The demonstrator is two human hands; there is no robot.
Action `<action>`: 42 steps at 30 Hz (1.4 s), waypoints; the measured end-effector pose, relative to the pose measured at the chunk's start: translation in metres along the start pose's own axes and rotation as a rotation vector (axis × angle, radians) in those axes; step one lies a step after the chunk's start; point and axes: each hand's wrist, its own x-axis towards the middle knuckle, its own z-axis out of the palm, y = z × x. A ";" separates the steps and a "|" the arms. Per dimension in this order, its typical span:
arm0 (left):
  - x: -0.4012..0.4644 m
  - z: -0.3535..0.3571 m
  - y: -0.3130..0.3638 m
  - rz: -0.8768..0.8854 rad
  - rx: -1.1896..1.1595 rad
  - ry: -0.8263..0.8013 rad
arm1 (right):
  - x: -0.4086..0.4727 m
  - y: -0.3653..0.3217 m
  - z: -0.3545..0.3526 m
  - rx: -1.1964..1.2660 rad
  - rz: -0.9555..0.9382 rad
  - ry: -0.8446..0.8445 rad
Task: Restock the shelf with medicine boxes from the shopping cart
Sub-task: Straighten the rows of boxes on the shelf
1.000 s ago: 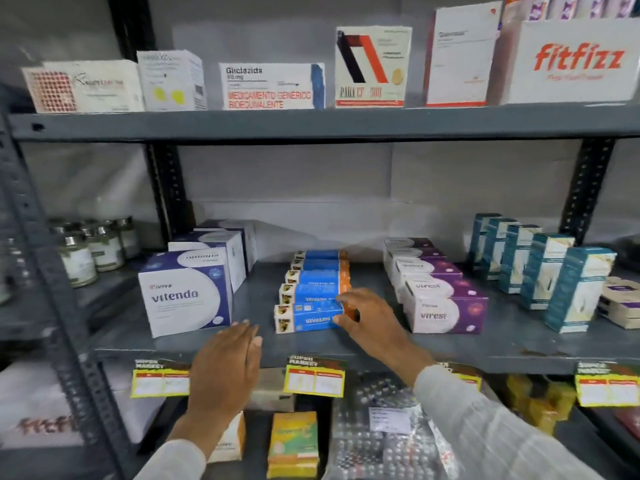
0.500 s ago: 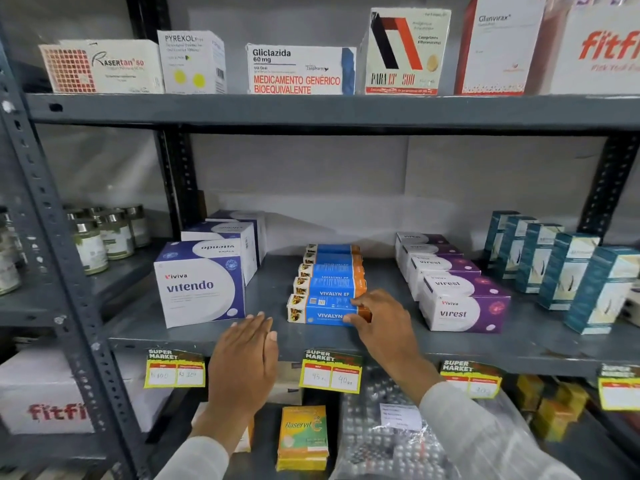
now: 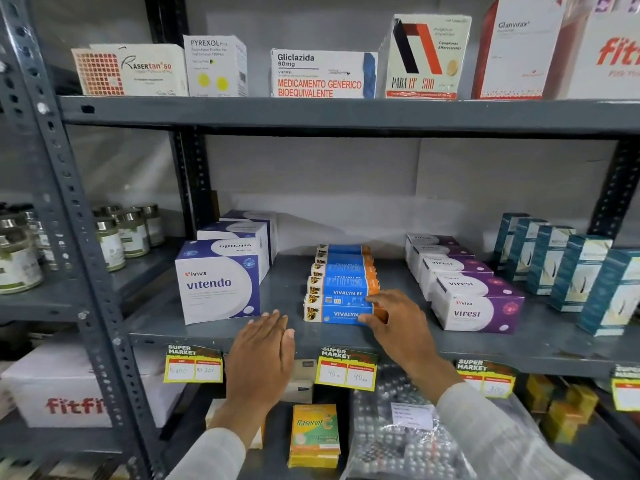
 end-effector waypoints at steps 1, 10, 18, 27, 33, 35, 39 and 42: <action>0.001 -0.005 -0.001 -0.013 -0.077 0.003 | -0.003 -0.004 0.000 -0.024 -0.010 0.017; 0.023 -0.092 -0.059 -0.551 -0.700 0.530 | 0.015 -0.149 0.032 0.593 -0.039 -0.204; 0.046 -0.109 -0.097 -0.526 -1.154 0.071 | 0.032 -0.203 0.094 1.028 0.222 -0.331; 0.069 -0.118 -0.133 -0.522 -1.166 -0.067 | 0.032 -0.218 0.111 1.115 0.296 -0.280; 0.066 -0.123 -0.133 -0.520 -1.212 -0.112 | 0.033 -0.214 0.104 1.146 0.340 -0.289; 0.065 -0.123 -0.133 -0.510 -1.204 -0.109 | 0.034 -0.212 0.103 1.164 0.356 -0.304; 0.063 -0.121 -0.132 -0.517 -1.191 -0.096 | 0.032 -0.214 0.103 1.170 0.362 -0.309; 0.063 -0.120 -0.132 -0.527 -1.182 -0.094 | 0.032 -0.215 0.104 1.153 0.357 -0.305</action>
